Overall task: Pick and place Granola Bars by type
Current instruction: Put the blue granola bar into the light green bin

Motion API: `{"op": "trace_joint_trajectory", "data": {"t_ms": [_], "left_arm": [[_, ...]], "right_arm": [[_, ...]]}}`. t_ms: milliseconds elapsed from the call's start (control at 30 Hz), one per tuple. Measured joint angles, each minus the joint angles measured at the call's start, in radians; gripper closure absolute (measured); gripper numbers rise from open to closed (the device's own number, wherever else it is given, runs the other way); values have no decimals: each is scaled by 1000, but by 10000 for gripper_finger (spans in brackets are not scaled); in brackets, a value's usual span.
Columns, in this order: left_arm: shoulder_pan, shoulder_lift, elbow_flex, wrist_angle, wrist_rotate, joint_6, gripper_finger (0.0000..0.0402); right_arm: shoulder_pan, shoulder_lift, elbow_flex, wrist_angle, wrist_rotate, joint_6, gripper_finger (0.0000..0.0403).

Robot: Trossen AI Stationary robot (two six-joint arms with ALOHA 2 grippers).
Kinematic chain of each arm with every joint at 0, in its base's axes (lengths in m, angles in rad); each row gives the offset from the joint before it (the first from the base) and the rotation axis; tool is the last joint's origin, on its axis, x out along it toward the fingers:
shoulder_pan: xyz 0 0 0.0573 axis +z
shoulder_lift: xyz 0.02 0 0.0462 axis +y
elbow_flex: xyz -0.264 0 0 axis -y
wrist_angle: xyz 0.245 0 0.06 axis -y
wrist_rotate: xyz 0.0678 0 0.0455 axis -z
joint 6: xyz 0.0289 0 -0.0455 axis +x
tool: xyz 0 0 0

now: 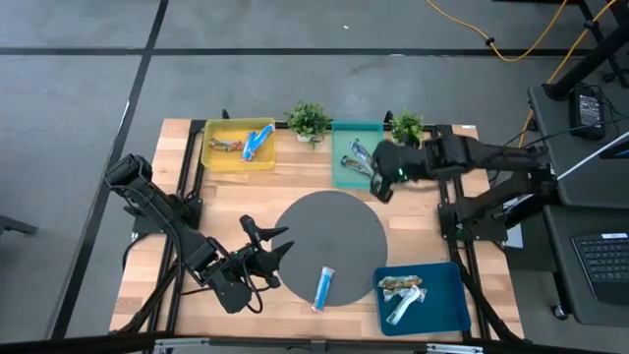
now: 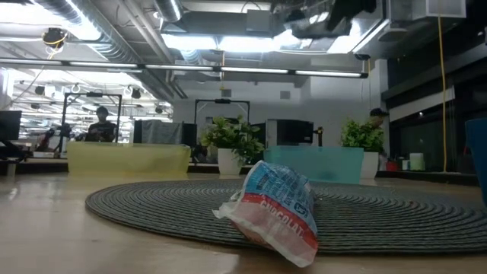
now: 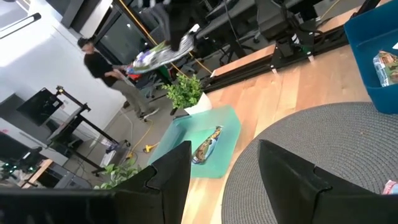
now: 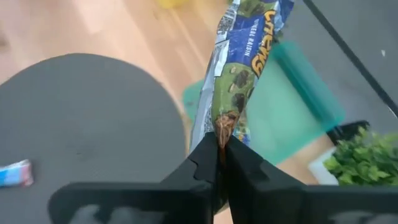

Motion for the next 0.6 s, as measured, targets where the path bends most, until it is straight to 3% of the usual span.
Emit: {"op": "trace_joint_trajectory", "data": {"t_ms": [233,367,600], "left_arm": [[0,0,0,0,0,8,225],[0,0,0,0,0,10,225],[0,0,0,0,0,10,225]], "right_arm": [[-200,8,0,11,-69,-52,387],[-260,26,0,12,-74,-68,373],[-325,144,-1,70,-74,-138,391]]}}
